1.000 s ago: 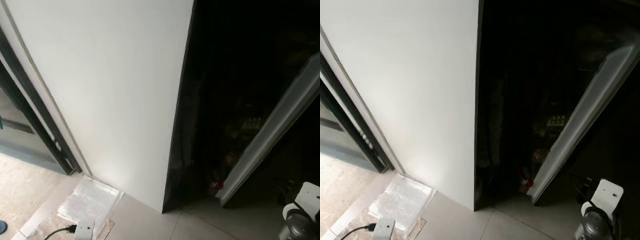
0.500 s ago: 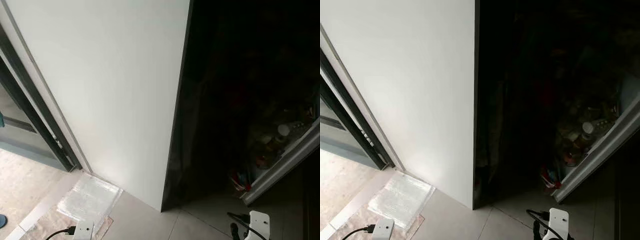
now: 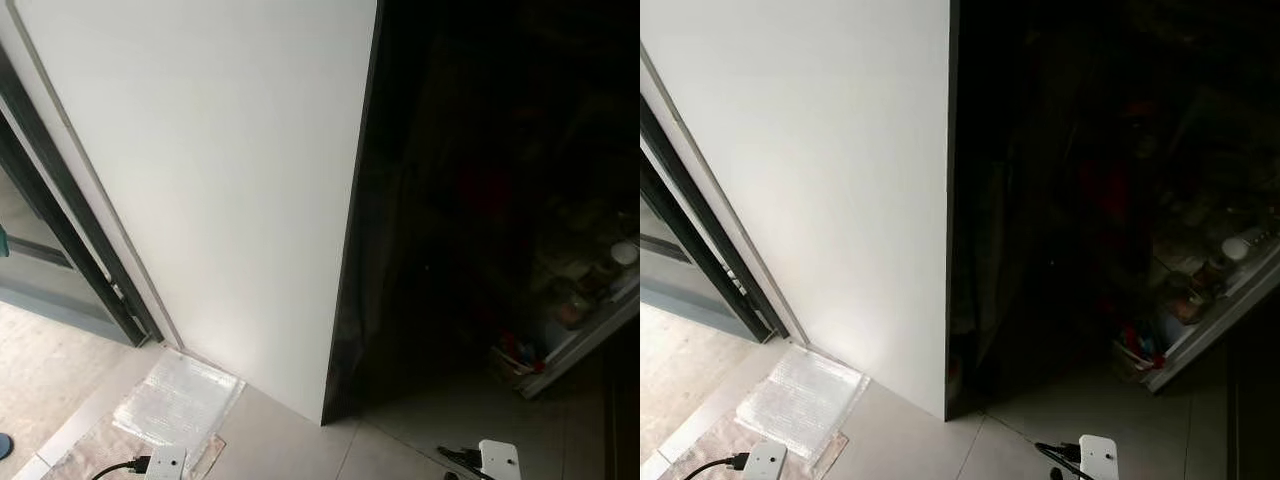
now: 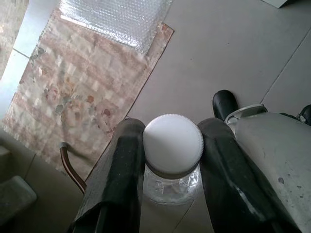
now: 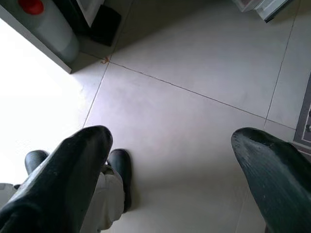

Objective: Restocking fridge

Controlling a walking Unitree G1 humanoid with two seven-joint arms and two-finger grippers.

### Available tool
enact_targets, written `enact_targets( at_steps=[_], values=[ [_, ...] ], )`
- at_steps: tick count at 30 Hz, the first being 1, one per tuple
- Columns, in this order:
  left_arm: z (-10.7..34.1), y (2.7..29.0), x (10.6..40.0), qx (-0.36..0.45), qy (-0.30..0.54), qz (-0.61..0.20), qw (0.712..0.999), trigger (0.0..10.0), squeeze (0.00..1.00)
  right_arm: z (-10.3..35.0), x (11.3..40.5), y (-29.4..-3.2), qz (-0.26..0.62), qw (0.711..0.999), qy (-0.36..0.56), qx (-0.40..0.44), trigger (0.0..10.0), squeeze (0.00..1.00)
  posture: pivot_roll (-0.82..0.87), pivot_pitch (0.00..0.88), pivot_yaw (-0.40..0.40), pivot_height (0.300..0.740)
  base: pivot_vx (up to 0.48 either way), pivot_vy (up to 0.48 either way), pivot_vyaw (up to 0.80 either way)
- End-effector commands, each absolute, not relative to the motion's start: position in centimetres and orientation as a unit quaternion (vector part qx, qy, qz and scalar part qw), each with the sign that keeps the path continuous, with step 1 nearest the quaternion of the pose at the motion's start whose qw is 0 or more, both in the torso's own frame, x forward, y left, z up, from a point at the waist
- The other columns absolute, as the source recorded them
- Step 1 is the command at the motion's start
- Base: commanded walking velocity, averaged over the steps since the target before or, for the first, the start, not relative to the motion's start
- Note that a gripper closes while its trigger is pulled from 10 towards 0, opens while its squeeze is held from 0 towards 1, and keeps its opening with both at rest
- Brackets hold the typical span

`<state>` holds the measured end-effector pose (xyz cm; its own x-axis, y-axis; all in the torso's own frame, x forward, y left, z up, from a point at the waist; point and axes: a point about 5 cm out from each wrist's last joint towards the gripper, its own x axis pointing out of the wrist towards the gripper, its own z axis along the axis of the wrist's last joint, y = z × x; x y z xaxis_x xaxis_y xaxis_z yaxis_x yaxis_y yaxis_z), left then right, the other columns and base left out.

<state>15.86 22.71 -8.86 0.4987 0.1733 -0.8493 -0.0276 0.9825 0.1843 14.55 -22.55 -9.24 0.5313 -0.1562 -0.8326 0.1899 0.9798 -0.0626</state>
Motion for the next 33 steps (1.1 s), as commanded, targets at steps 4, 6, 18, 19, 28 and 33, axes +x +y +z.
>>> enact_targets(
  at_steps=[4, 6, 18, 19, 28, 33],
  values=[
    [-8.9, 22.8, 15.7, 0.087, 0.505, 0.051, 0.857, 10.0, 0.00, -9.6, 13.4, -22.8, -0.091, 0.866, 0.492, 0.009, 10.0, 0.00, -0.14, 0.000, -0.006, 0.740, 0.000, -0.392, 0.00],
    [-8.9, 22.9, 15.7, 0.094, 0.506, 0.048, 0.856, 10.0, 0.00, -9.9, 12.6, -22.8, -0.080, 0.858, 0.507, -0.006, 10.0, 0.00, -0.14, 0.000, -0.004, 0.740, 0.000, -0.394, 0.22],
    [-8.9, 23.0, 15.6, 0.109, 0.509, 0.039, 0.853, 10.0, 0.00, -10.1, 12.2, -22.7, -0.086, 0.849, 0.522, -0.001, 10.0, 0.00, -0.14, 0.000, 0.004, 0.740, 0.000, -0.397, 0.10],
    [-8.9, 23.0, 15.6, 0.109, 0.509, 0.038, 0.853, 10.0, 0.00, -10.0, 12.5, -22.7, -0.084, 0.850, 0.521, -0.002, 10.0, 0.00, -0.14, 0.000, 0.005, 0.740, 0.000, -0.401, 0.00],
    [-8.9, 23.0, 15.6, 0.111, 0.509, 0.036, 0.853, 10.0, 0.00, -9.9, 13.0, -22.7, -0.075, 0.854, 0.515, -0.013, 10.0, 0.00, -0.14, 0.000, 0.004, 0.740, 0.000, -0.402, 0.44],
    [-8.9, 23.0, 15.7, 0.109, 0.508, 0.039, 0.854, 10.0, 0.00, -9.8, 13.0, -22.8, -0.079, 0.856, 0.510, -0.001, 10.0, 0.00, -0.14, 0.000, 0.000, 0.740, 0.000, -0.399, 0.16]
  ],
)
